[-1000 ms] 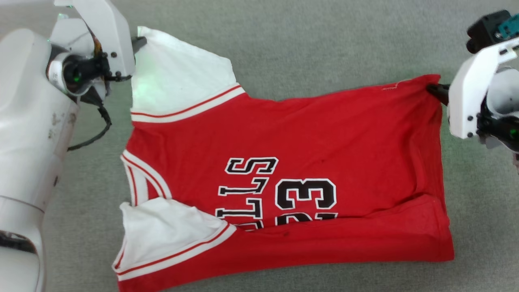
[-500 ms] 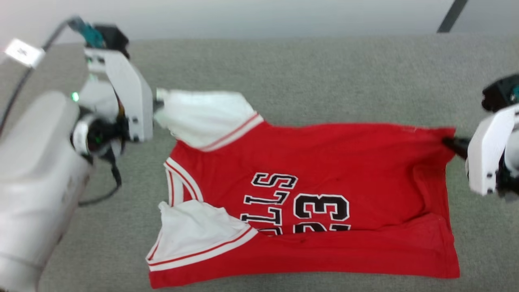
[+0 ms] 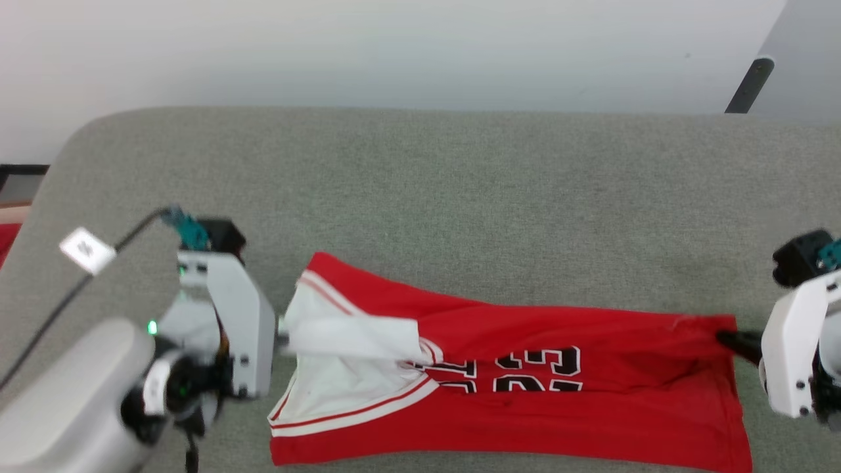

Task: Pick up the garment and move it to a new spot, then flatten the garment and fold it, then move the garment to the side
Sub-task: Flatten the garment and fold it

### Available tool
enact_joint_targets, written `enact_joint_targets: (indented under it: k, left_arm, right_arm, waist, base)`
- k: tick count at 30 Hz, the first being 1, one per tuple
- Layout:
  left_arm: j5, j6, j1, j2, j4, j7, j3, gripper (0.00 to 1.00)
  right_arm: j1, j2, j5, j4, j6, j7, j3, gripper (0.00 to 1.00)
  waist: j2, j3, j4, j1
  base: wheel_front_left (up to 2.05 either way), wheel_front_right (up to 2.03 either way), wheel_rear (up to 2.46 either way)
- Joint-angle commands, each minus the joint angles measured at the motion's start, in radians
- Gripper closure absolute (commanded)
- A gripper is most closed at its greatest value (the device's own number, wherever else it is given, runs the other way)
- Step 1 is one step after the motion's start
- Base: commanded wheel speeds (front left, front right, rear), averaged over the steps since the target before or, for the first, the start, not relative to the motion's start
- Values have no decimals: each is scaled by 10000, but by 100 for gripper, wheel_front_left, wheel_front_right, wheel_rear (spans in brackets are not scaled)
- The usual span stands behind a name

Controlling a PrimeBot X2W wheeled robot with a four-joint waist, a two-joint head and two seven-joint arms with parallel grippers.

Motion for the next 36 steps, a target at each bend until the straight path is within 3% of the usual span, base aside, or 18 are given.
enact_joint_targets:
  k: [1, 8, 13, 14, 15, 16, 17, 18, 19, 20, 29, 36]
  left_arm:
    - [-109, 226, 392, 123, -275, 54, 12, 100]
    - [-558, 897, 1570, 316, -945, 234, -78, 100]
    - [-695, 835, 1839, 112, -714, -12, -36, 100]
    - [-719, 829, 1868, 88, -635, -23, -11, 88]
    - [-747, 784, 1897, 73, -573, -54, -13, 62]
    - [-758, 752, 1891, 62, -513, -103, 6, 40]
    - [-775, 692, 1882, 51, -475, -128, 36, 5]
    - [-809, 674, 1885, 44, -433, -193, 83, 0]
    - [-754, 642, 1868, 91, -408, -243, 100, 0]
    - [-720, 600, 1855, 131, -399, -301, 125, 0]
    - [-951, 480, 2293, 245, -772, -1214, 778, 0]
    - [-758, -70, 2983, 239, -1001, -2961, 1433, 0]
  right_arm:
    - [333, -28, 75, -109, -4, 116, -148, 100]
    - [1171, 277, -189, -510, -2, 556, -608, 100]
    - [1453, 565, -497, -626, -2, 802, -803, 100]
    - [1488, 607, -549, -655, -2, 852, -823, 100]
    - [1537, 651, -619, -665, -4, 896, -838, 75]
    - [1575, 680, -660, -672, -2, 917, -881, 59]
    - [1617, 701, -699, -713, -2, 967, -885, 53]
    - [1647, 707, -740, -757, -4, 1040, -870, 21]
    - [1646, 718, -766, -813, -4, 1096, -884, 2]
    - [1652, 747, -778, -869, -4, 1104, -946, 0]
    - [2105, 1069, -893, -1526, -4, 1430, -1547, 0]
    - [2498, 1534, -1348, -2074, -2, 853, -2276, 0]
  waist:
    - [0, -93, -1, 0]
    - [0, -217, -142, 0]
    - [0, -288, -192, 0]
    - [0, -313, -205, 0]
    - [0, -351, -215, 0]
    - [0, -396, -219, 0]
    - [0, -441, -221, 0]
    - [0, -495, -224, 0]
    - [0, -549, -229, 0]
    - [0, -605, -232, 0]
    - [0, -1185, -232, 0]
    - [0, -1413, -217, 0]
  base:
    - [0, 0, 0]
    - [0, 0, 0]
    - [0, 0, 0]
    - [0, 0, 0]
    - [0, 0, 0]
    - [0, 0, 0]
    - [0, 0, 0]
    - [0, 0, 0]
    - [0, 0, 0]
    - [0, 0, 0]
    - [0, 0, 0]
    - [0, 0, 0]
